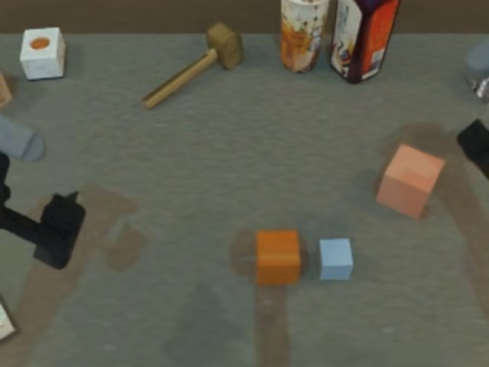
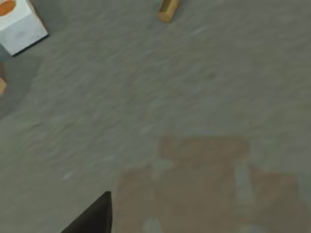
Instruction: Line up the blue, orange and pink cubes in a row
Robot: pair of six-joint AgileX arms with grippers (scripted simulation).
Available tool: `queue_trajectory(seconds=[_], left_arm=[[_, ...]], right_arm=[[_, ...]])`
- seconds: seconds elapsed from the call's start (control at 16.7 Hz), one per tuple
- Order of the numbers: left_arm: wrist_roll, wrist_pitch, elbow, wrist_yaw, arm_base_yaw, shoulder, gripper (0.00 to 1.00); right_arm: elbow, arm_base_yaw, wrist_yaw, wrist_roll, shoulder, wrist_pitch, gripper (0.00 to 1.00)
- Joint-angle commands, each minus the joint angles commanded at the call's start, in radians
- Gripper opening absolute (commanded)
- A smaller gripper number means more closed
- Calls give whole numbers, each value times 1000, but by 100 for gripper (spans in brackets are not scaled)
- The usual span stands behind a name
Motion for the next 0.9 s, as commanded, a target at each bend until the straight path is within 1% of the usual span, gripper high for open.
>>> queue_trajectory(seconds=[0.18, 0.42, 0.66, 0.9], left_arm=[[-102, 160, -243, 1, 101, -307, 100], [-213, 343, -488, 5, 203, -623, 100], [-277, 453, -614, 7, 255, -781, 100], [-285, 469, -630, 8, 262, -802, 100]], right_arm=[[227, 32, 2, -96, 269, -156, 100], [478, 66, 0, -195, 557, -312, 100], [618, 84, -1, -249, 709, -393, 100], [636, 86, -2, -256, 726, -403, 100]])
